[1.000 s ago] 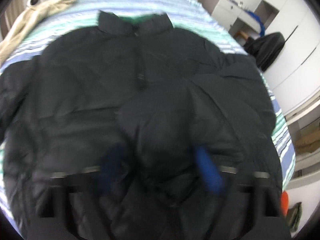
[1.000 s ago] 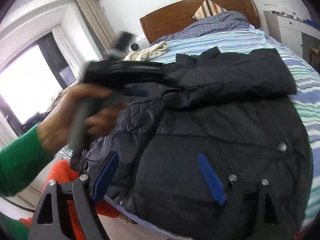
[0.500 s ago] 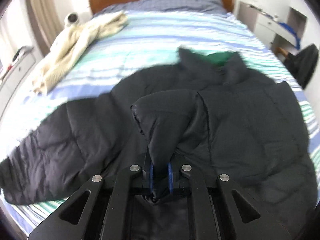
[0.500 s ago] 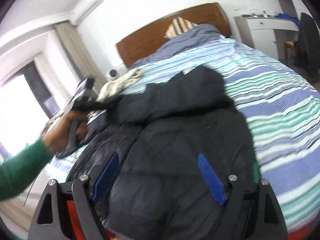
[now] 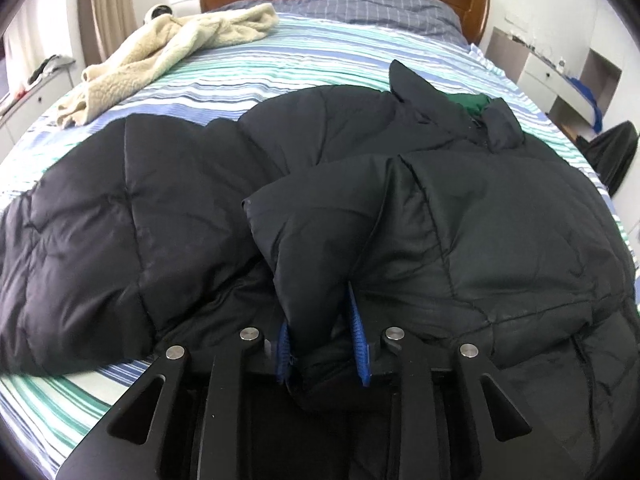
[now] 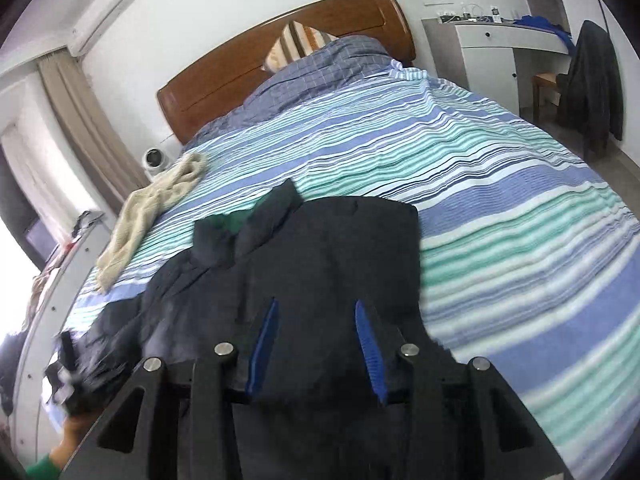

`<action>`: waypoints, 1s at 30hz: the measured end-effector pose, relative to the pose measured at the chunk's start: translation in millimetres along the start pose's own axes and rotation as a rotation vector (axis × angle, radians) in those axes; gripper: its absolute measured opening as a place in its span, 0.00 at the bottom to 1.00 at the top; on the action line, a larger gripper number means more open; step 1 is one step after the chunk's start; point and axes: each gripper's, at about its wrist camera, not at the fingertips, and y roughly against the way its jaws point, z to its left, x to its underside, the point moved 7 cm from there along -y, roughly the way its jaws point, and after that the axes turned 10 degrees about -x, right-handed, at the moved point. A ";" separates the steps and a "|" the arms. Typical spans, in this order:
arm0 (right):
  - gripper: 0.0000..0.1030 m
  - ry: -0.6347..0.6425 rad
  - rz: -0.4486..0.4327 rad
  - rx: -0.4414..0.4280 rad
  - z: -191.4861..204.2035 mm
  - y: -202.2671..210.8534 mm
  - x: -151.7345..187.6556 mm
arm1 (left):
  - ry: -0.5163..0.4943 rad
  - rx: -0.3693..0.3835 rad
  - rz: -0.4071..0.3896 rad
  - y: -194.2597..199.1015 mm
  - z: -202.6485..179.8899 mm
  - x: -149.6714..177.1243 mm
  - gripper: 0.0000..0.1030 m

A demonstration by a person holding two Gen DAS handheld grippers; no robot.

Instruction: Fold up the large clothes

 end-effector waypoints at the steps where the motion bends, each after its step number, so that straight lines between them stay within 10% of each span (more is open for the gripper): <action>1: 0.40 0.015 0.070 0.045 -7.8 -22.9 12.4 | -0.001 -0.001 -0.003 -0.6 -0.9 0.1 0.26; 4: 0.37 0.031 0.272 0.103 -30.8 -72.8 52.4 | 0.001 0.006 -0.017 -2.8 -0.1 0.4 0.27; 10: 0.37 0.057 0.314 0.154 -21.7 -63.7 48.7 | 0.017 0.023 -0.023 -7.0 2.9 2.4 0.27; 19: 0.38 0.068 0.064 0.051 0.0 -59.3 -60.5 | 0.024 0.028 -0.037 -7.8 2.6 4.7 0.27; 25: 0.36 -0.165 0.247 0.081 -59.7 -139.2 -18.0 | 0.025 0.031 -0.044 -7.8 1.8 6.1 0.28; 30: 0.37 -0.093 0.183 0.105 -46.2 -118.5 -17.8 | 0.035 0.042 -0.042 -9.0 4.0 6.8 0.28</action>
